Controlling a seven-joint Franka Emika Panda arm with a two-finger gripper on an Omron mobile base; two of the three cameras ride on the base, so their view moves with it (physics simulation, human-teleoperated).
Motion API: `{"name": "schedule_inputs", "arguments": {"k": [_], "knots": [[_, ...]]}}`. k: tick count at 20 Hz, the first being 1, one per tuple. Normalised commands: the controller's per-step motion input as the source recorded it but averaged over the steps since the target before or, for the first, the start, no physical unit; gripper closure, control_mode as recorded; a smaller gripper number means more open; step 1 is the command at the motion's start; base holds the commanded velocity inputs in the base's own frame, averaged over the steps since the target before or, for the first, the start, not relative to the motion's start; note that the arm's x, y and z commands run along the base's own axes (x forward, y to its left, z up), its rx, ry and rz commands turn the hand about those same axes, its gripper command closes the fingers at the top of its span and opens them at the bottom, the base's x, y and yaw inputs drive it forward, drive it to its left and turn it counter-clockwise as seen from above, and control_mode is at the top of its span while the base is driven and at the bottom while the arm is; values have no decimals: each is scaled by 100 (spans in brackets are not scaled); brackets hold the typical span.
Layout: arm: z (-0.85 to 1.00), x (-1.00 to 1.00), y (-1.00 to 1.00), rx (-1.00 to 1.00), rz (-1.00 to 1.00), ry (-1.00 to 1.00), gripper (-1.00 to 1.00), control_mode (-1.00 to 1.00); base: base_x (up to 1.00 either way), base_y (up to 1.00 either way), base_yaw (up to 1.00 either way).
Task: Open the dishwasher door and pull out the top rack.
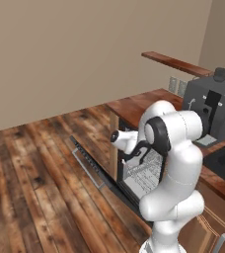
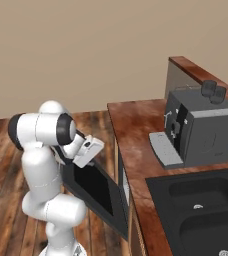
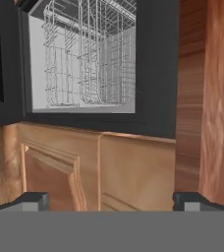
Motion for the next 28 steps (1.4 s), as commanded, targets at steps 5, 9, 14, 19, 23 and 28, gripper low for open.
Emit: {"name": "schedule_inputs", "arguments": {"k": [5, 9, 14, 19, 23, 28], "knots": [[-24, 22, -14, 0, 0, -2, -100, -100, 0, 0, 0], [-28, 17, -10, 0, 0, -2, -100, -100, 0, 0, 0], [-30, 17, -10, 0, 0, -3, -100, -100, 0, 0, 0], [-26, 17, -11, 0, 0, -5, -100, -100, 0, 0, 0], [-23, 18, -15, 0, 0, -4, -100, -100, 0, 0, 0], [-23, 24, -16, 0, 0, -3, -100, -100, 0, 0, 0]]}}
